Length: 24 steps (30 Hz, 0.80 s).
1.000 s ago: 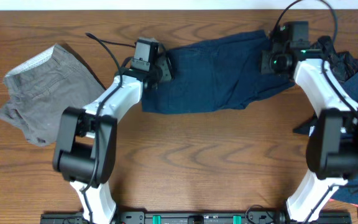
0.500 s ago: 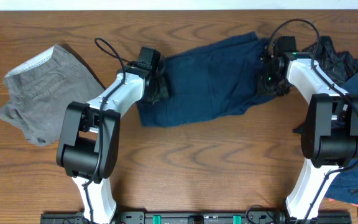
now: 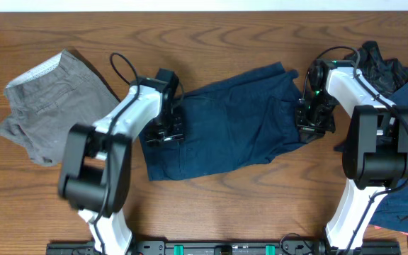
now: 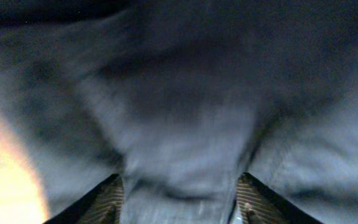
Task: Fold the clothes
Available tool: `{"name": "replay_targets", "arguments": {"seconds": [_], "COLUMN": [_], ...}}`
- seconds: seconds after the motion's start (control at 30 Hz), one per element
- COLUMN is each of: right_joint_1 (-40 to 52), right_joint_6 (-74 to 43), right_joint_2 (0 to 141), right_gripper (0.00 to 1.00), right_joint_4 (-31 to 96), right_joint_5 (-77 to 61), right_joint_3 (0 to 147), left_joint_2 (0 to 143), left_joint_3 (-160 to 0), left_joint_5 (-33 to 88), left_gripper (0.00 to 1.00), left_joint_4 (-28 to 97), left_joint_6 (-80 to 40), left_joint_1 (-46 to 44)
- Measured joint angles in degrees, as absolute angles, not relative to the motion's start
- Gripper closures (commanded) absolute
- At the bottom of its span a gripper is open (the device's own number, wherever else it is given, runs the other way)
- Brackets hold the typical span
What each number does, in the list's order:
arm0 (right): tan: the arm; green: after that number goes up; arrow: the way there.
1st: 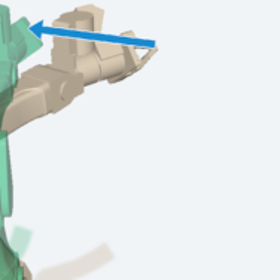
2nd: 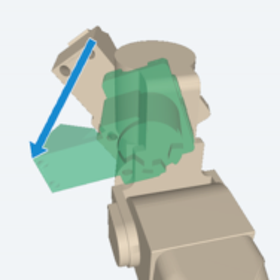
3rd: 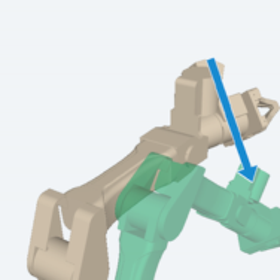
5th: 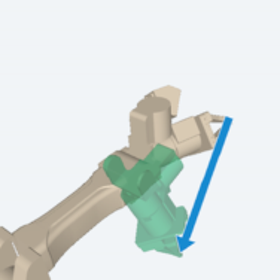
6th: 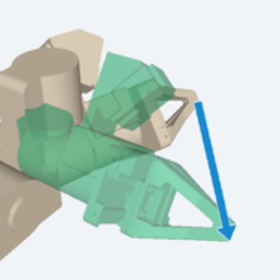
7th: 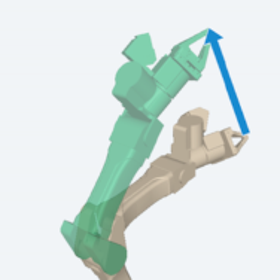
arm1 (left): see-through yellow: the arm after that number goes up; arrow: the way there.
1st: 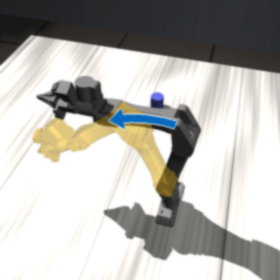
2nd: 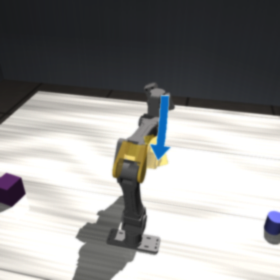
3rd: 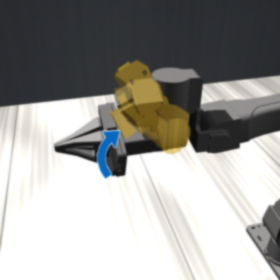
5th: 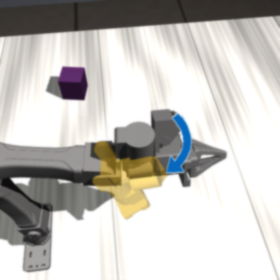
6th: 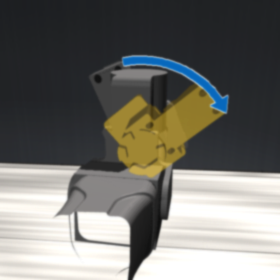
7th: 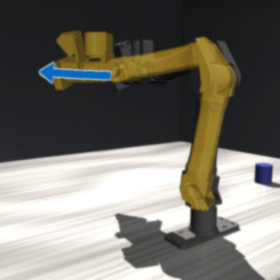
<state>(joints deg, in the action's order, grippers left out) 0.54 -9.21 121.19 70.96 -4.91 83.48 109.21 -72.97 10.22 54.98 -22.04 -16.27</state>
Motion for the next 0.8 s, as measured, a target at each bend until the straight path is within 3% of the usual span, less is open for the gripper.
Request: {"name": "replay_targets", "arguments": {"seconds": [0.17, 0.3, 0.47, 0.8], "right_joint_1": [0.54, 0.86, 3.64, 13.91], "right_joint_6": [-9.96, -10.11, -8.84, -7.64], "right_joint_2": [116.38, 107.02, 98.85, 98.52], "right_gripper": [0.79, 0.66, 0.63, 0.63], "right_joint_4": [71.35, 70.87, 70.89, 68.93], "right_joint_5": [-4.95, -6.02, -7.92, -9.28], "right_joint_3": [82.94, 82.87, 82.96, 82.94], "left_joint_2": [98.04, 94.85, 95.26, 95.48], "left_joint_3": [-72.9, -72.88, -69.6, -51.83], "left_joint_5": [6.96, 5.5, 5.15, 13.06], "left_gripper": [0.27, 0.26, 0.25, 0.25], "left_joint_4": [56.84, 58.26, 55.05, 37.34], "left_joint_6": [-22.61, -23.62, -24.67, -22.37], "left_joint_1": [-15.68, -13.91, -10.17, -5.63]}}
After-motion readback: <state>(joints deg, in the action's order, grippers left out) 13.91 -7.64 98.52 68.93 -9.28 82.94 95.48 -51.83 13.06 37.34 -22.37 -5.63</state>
